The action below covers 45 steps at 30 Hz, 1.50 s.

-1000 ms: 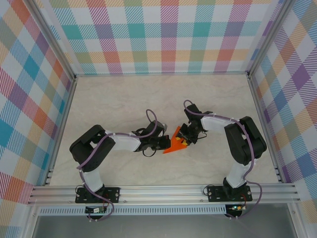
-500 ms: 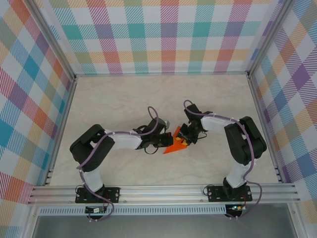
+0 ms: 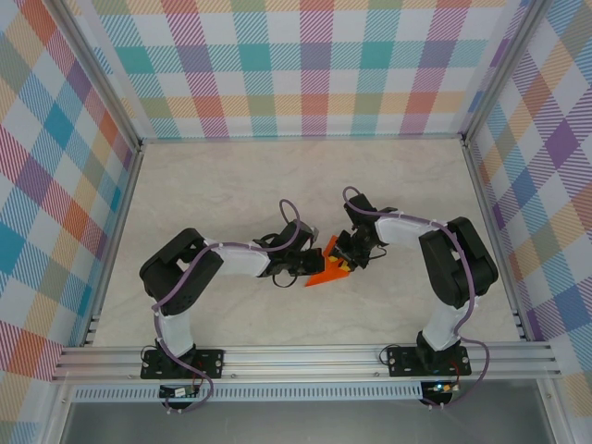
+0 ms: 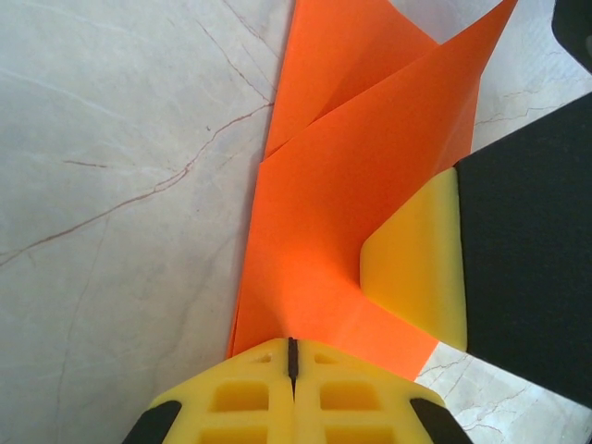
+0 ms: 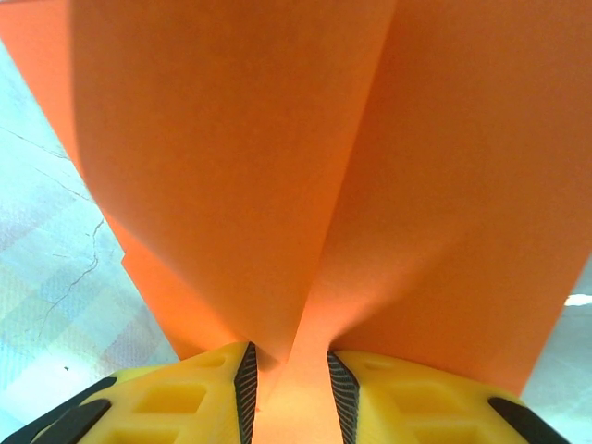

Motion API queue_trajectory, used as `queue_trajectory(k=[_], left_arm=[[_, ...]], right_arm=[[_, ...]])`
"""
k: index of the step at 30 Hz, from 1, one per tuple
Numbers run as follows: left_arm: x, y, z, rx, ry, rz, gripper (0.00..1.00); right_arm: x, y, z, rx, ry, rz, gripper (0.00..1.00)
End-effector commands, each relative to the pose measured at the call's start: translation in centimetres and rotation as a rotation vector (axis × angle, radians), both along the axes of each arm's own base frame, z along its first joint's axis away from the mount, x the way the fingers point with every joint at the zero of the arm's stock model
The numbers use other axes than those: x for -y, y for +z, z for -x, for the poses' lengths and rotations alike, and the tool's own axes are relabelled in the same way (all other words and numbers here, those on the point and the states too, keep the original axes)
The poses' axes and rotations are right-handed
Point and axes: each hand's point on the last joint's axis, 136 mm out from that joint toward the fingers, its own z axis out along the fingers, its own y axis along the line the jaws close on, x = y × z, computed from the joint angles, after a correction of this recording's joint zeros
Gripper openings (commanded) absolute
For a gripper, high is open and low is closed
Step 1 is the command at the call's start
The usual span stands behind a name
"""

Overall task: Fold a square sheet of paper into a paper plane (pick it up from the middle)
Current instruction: Fourth fold the wing at the center of the table.

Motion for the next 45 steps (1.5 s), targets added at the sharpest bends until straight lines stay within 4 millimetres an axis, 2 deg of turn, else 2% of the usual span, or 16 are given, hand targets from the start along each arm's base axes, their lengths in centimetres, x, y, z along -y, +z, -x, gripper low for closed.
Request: queue_trajectory(k=[1, 7, 17, 25, 45], left_arm=[[-1.0, -1.0, 0.1, -0.016, 0.000, -0.058, 0.00], [-1.0, -0.6, 0.1, -0.005, -0.004, -0.049, 0.00], [-0.3, 1.7, -0.4, 0.037, -0.010, 0.006, 0.04], [-0.7, -0.1, 0.1, -0.003, -0.008, -0.027, 0.01], [-1.9, -2.2, 0.7, -0.054, 0.001, -0.108, 0.00]], right_arm=[[2.7, -4.7, 2.4, -0.093, -0.001, 0.160, 0.30], [3.1, -4.9, 2.6, -0.099, -0.008, 0.178, 0.27], [3.2, -5.1, 2.9, -0.104, -0.013, 0.180, 0.26], [3.2, -5.1, 2.9, -0.104, -0.010, 0.174, 0.25], [2.6, -4.5, 2.6, -0.099, -0.004, 0.148, 0.25]])
